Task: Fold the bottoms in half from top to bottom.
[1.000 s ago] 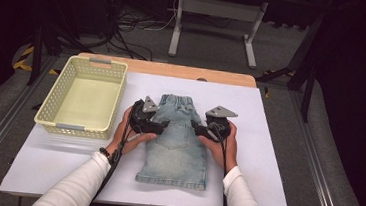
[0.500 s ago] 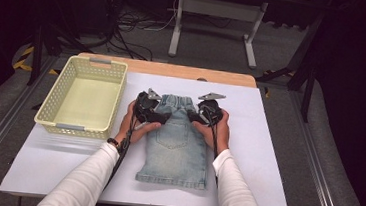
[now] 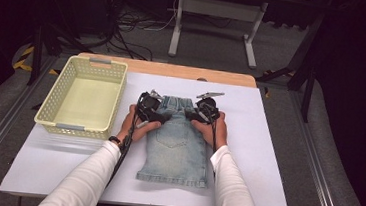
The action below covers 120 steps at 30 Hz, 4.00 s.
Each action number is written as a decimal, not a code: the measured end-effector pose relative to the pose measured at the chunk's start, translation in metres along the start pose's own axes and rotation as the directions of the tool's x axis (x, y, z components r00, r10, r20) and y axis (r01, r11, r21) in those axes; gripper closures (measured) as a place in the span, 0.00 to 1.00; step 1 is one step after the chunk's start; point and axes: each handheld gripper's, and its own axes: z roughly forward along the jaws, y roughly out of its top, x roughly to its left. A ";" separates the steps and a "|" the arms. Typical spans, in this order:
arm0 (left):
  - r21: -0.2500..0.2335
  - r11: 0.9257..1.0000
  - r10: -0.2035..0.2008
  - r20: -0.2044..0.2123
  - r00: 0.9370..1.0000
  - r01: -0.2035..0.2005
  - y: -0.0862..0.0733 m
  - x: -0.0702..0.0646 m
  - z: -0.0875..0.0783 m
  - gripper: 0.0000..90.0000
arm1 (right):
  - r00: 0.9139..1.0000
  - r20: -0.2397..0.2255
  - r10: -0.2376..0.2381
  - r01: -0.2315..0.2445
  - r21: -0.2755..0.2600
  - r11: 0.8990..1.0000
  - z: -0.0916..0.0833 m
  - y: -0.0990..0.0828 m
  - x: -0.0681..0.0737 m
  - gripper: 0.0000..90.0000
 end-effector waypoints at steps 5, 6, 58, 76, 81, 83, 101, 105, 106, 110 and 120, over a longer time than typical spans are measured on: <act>0.002 1.000 -0.006 0.041 0.999 0.006 0.000 0.001 -0.002 0.62 | 1.000 -0.001 -0.012 0.012 0.004 1.000 -0.001 0.001 0.002 0.73; -0.001 1.000 -0.006 0.047 0.999 0.006 0.000 0.001 -0.002 0.66 | 1.000 0.001 -0.016 0.016 0.006 1.000 -0.001 0.001 0.003 0.74; -0.271 0.927 0.253 -0.063 0.965 -0.261 -0.015 -0.057 -0.063 0.79 | 0.963 0.193 -0.189 0.250 -0.368 0.896 -0.083 -0.038 0.055 0.84; -0.303 0.896 0.324 -0.055 0.944 -0.325 -0.046 -0.079 -0.080 0.80 | 0.957 0.167 -0.235 0.285 -0.412 0.865 -0.110 -0.067 0.076 0.84; -0.292 0.882 0.364 -0.070 0.929 -0.369 -0.055 -0.084 -0.085 0.79 | 0.954 0.148 -0.260 0.299 -0.411 0.861 -0.117 -0.078 0.083 0.83; -0.291 0.879 0.375 -0.065 0.925 -0.377 -0.059 -0.085 -0.088 0.79 | 0.953 0.142 -0.268 0.303 -0.409 0.861 -0.120 -0.080 0.085 0.83; -0.241 0.870 0.434 -0.040 0.900 -0.430 -0.086 -0.092 -0.098 0.70 | 0.939 0.086 -0.332 0.340 -0.361 0.868 -0.134 -0.109 0.103 0.77; -0.238 0.874 0.431 -0.020 0.902 -0.423 -0.093 -0.092 -0.101 0.67 | 0.933 0.086 -0.349 0.357 -0.346 0.868 -0.135 -0.114 0.108 0.73; -0.235 0.874 0.432 -0.019 0.901 -0.425 -0.094 -0.093 -0.101 0.66 | 0.934 0.086 -0.348 0.355 -0.345 0.869 -0.136 -0.116 0.109 0.72; -0.232 0.874 0.436 -0.016 0.900 -0.427 -0.098 -0.093 -0.106 0.63 | 0.939 0.067 -0.337 0.339 -0.330 0.881 -0.136 -0.121 0.111 0.68; -0.229 0.878 0.434 0.007 0.901 -0.421 -0.109 -0.091 -0.121 0.60 | 0.943 0.046 -0.330 0.328 -0.300 0.896 -0.140 -0.129 0.114 0.57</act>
